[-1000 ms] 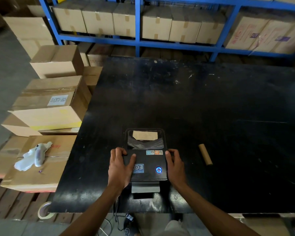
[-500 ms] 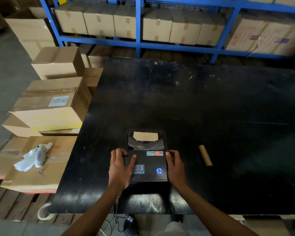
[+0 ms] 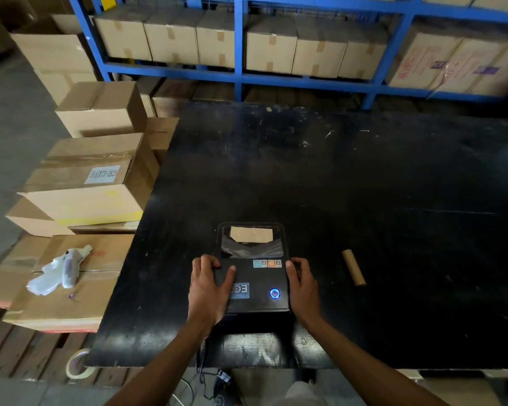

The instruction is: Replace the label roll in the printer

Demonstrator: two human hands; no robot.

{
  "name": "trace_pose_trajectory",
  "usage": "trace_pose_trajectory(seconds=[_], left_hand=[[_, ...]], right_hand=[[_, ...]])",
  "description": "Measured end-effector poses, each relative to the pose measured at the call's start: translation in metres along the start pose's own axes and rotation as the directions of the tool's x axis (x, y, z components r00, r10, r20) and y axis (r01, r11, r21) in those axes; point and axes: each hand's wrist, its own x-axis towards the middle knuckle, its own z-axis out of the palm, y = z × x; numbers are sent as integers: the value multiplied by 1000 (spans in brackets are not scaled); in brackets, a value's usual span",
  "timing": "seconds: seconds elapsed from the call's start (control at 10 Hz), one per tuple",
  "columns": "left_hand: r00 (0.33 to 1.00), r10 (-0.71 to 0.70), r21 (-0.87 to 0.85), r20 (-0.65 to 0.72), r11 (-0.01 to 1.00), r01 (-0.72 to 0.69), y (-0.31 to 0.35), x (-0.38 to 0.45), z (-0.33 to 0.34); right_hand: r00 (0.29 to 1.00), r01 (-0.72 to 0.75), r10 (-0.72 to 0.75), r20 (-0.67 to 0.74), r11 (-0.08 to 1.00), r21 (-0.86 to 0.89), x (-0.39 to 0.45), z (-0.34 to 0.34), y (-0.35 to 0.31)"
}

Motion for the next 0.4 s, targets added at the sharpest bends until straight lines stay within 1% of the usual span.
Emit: trace_pose_trajectory(seconds=[0.1,0.2,0.3,0.4], left_hand=[[1000,-12,15,12,1000,12,3,0,-1],[1000,2,107,30,994,-5,7,3,-4],[999,53,179,2,982,-53,17,10,-11],[999,49,152,-21,987,-45,37,31,-19]], right_hand=[[1000,-5,5,8,1000,-17,0,-1,-1],[999,-32,35,30,995,-94,6,-4,1],[1000,21,-18,15,976,-217,11,-8,-4],[993,105,-114,-15,957,-271,23,-10,-20]])
